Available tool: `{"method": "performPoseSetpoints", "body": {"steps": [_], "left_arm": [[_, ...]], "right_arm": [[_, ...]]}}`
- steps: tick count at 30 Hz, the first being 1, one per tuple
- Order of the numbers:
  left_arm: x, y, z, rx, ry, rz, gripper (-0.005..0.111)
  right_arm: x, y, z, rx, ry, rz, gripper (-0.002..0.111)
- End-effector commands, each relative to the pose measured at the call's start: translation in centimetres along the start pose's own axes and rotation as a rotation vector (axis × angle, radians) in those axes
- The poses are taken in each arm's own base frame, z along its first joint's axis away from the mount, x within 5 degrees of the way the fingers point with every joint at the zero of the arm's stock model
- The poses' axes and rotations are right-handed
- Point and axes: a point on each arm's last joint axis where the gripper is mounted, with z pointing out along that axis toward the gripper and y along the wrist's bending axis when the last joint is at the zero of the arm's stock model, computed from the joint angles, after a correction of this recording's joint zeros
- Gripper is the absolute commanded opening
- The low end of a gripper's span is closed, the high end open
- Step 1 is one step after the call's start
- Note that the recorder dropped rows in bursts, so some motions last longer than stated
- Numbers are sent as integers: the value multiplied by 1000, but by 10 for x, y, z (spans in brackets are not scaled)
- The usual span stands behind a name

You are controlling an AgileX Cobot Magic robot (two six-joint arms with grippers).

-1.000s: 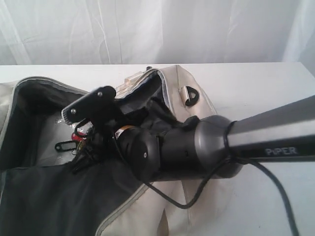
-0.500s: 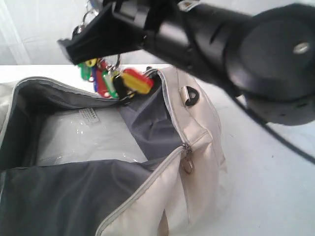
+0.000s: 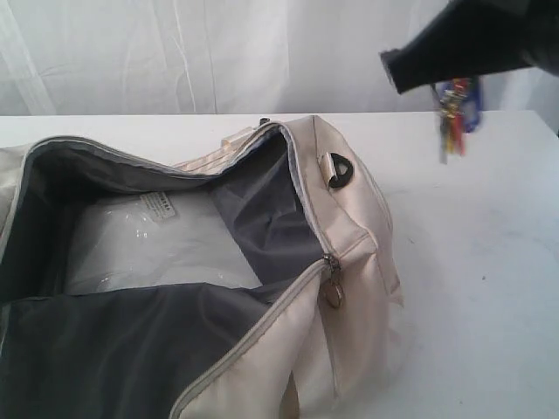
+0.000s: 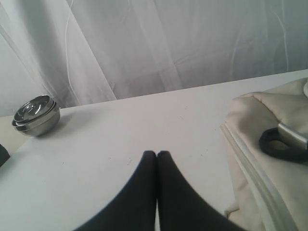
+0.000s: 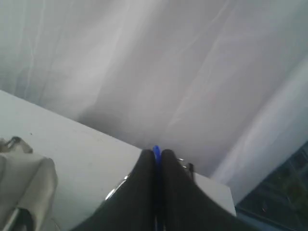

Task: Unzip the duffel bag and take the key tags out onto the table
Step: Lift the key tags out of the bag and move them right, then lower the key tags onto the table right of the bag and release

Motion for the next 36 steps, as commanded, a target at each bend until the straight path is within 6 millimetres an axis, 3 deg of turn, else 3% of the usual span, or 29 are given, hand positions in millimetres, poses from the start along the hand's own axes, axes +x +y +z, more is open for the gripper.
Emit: {"method": "performPoseSetpoints", "body": {"steps": [1,9,14,18,25,36], "left_arm": [[-1,0,-1,1,-16,10,0],[-1,0,-1,7,-16,10,0],[-1,0,-1,7,-16,10,0],[-1,0,-1,7,-16,10,0],[-1,0,-1,3,-16,10,0],[-1,0,-1,3,-16,10,0]], "right_arm": [[30,-6,4,69,95,-74,0],[98,-7,19,143,274,-70,0],[135,6,27,34,327,-32,0],[160,13,40,57,394,-4,0],[184,39,62,-36,467,-38,0],[218,56,86,89,534,-96,0]]}}
